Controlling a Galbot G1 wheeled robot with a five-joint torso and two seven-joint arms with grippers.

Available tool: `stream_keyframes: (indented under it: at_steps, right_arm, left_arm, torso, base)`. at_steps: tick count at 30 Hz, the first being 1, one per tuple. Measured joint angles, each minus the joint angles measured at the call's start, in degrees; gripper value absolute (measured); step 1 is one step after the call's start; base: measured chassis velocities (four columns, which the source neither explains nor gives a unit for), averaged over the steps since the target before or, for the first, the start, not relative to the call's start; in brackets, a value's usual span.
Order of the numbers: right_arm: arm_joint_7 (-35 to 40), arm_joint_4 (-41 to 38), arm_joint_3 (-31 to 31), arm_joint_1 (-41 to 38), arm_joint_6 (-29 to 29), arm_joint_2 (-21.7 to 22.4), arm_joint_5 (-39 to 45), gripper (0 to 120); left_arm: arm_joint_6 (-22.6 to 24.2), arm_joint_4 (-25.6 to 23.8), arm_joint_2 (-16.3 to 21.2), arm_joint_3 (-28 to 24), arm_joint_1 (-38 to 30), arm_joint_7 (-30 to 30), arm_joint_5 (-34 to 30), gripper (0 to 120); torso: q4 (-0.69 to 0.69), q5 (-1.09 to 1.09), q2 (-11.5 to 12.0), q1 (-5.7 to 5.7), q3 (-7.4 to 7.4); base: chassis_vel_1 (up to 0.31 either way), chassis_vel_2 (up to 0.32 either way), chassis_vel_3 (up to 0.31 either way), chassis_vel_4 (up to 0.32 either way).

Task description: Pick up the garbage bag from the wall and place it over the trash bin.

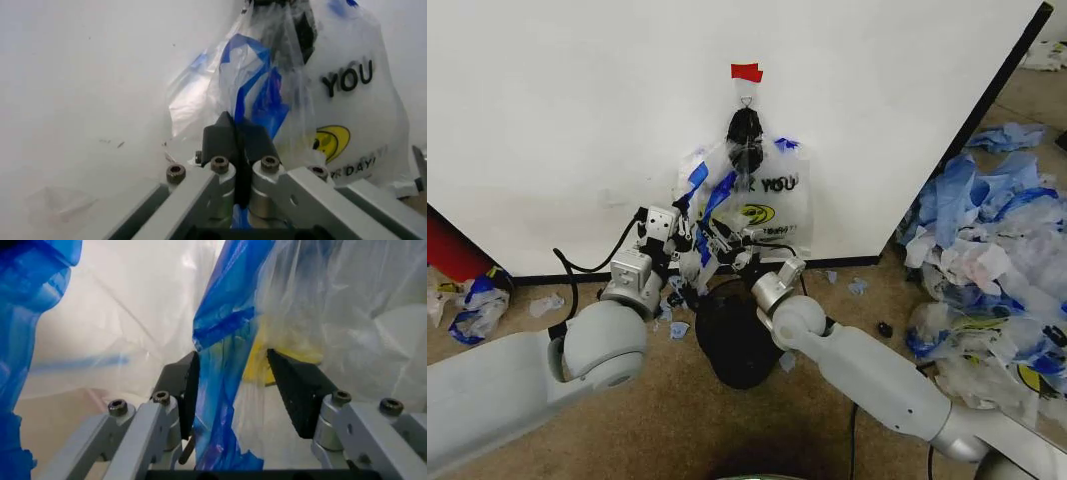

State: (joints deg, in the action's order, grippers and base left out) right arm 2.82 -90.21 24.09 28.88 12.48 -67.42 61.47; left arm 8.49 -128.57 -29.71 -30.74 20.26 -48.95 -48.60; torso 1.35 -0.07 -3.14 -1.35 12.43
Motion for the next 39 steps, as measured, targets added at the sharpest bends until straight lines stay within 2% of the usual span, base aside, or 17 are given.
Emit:
stream_keyframes:
  at_steps: [12,15,18,22,25,33,39]
  right_arm:
    - [-1.00,0.86,0.62,-0.92,-0.07,-0.59,0.60,38]
    - [-1.28,1.42,0.77,-1.69,-0.06,-0.89,0.73,25]
    - [-1.30,1.51,0.77,-1.89,0.05,-1.08,0.68,22]
    - [-1.26,1.72,0.72,-1.84,0.32,-1.40,0.41,6]
    - [-1.26,1.80,0.60,-1.73,0.36,-1.50,0.29,0]
    - [-1.18,1.91,-0.90,-1.27,0.46,-1.61,0.16,0]
    - [-2.77,-1.52,-2.25,0.34,0.88,0.59,1.34,0]
  left_arm:
    - [-0.04,-0.16,-0.16,-0.10,0.79,0.00,0.23,0]
    - [-0.05,-0.13,-0.26,-0.13,0.77,0.00,0.24,0]
    - [-0.05,-0.13,-0.27,-0.13,0.77,0.00,0.24,0]
    - [-0.05,-0.13,-0.10,0.18,1.44,0.00,0.27,0]
    - [-0.05,-0.15,-0.02,0.33,1.85,0.00,0.31,0]
    - [-0.06,-0.20,-0.03,0.49,2.64,0.00,0.48,0]
    - [-0.10,1.05,-0.48,0.48,2.31,0.01,0.48,0]
  torso:
    - [0.01,0.00,0.01,0.00,0.00]
    - [0.00,0.00,0.01,0.00,0.00]
    - [0.00,0.00,0.01,0.00,0.00]
    - [0.00,0.00,0.01,0.00,0.00]
    - [0.00,0.00,0.02,0.00,0.00]
    - [0.00,0.00,0.01,0.00,0.00]
    - [0.00,0.01,0.01,0.00,0.00]
  base:
    - [0.000,0.000,0.000,0.000]
    - [0.000,0.000,0.000,0.000]
    - [0.000,0.000,0.000,0.000]
    - [0.000,0.000,0.000,0.000]
    - [0.000,0.000,0.000,0.000]
    - [0.000,0.000,0.000,0.000]
    - [0.000,0.000,0.000,0.000]
